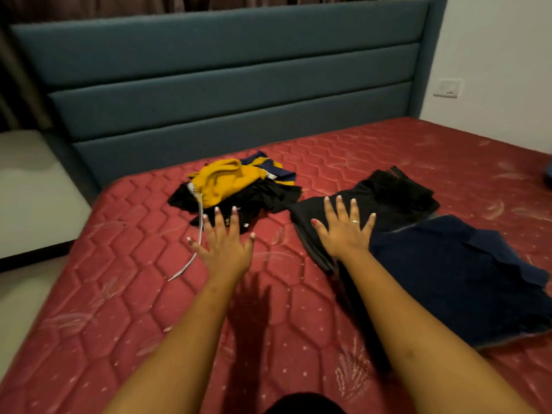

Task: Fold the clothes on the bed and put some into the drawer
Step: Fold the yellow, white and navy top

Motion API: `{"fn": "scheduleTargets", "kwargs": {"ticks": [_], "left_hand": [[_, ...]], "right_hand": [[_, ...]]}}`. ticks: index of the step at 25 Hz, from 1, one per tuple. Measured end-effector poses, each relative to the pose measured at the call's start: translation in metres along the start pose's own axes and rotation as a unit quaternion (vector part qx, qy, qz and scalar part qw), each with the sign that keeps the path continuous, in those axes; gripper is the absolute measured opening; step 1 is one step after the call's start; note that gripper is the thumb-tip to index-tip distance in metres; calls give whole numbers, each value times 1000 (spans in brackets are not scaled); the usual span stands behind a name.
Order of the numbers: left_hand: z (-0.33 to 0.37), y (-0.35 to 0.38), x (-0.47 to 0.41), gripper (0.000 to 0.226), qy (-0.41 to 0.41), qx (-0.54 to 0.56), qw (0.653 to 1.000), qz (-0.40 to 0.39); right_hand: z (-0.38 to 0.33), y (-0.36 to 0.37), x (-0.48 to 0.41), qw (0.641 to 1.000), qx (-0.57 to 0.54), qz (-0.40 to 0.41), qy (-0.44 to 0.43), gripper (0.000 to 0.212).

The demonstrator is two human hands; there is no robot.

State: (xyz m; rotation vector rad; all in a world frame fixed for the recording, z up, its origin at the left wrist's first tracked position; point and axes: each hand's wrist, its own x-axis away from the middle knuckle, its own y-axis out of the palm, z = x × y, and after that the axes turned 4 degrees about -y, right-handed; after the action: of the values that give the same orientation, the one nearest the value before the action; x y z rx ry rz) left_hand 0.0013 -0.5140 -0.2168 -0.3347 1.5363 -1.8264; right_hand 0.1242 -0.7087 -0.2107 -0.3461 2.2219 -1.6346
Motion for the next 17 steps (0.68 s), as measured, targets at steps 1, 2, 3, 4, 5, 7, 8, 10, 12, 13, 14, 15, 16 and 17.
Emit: {"fn": "scheduleTargets", "kwargs": {"ticks": [1,2,3,4,5,7,8,10,12,13,14,15,16,17], "left_hand": [[-11,-13,-12,71,-8,5,1000,17],[-25,-25,-22,71,-16,12,999,32],[-46,-33,-32,72,-29,18,998,46],[-66,-37,-40,72,-43,21,998,51],[-86,-37,-48,71,-56,22,997,48],[-128,-25,-61,70,-85,22,996,30],[-151,-15,-69,70,-96,20,995,18],[-182,8,-84,69,-94,2,995,-15],[-203,29,-102,71,-77,-19,996,-35],[-211,39,-113,72,-74,-19,996,-39],[-213,44,-124,72,-67,-19,997,-40],[-216,50,-134,72,-59,-18,997,-39],[-216,53,-142,73,-52,-16,998,-38],[-216,58,-148,73,-39,-16,998,-37]], "right_hand": [[-22,2,-6,1000,-2,-6,-22,67],[-50,6,-12,999,-2,-14,-45,66],[-82,14,-18,997,1,-27,-70,66],[-109,24,-24,995,7,-37,-91,65],[-133,34,-31,993,16,-45,-109,65],[-175,56,-48,989,23,-54,-134,66],[-196,69,-62,988,30,-57,-144,68],[-225,90,-89,983,56,-80,-154,72],[-249,108,-121,981,41,-120,-149,76],[-261,116,-140,980,16,-141,-139,79],[-270,121,-155,980,-8,-154,-128,84],[-279,125,-170,980,-20,-158,-120,90],[-284,131,-186,980,-27,-158,-119,93],[-288,137,-201,980,-37,-156,-119,94]]}}
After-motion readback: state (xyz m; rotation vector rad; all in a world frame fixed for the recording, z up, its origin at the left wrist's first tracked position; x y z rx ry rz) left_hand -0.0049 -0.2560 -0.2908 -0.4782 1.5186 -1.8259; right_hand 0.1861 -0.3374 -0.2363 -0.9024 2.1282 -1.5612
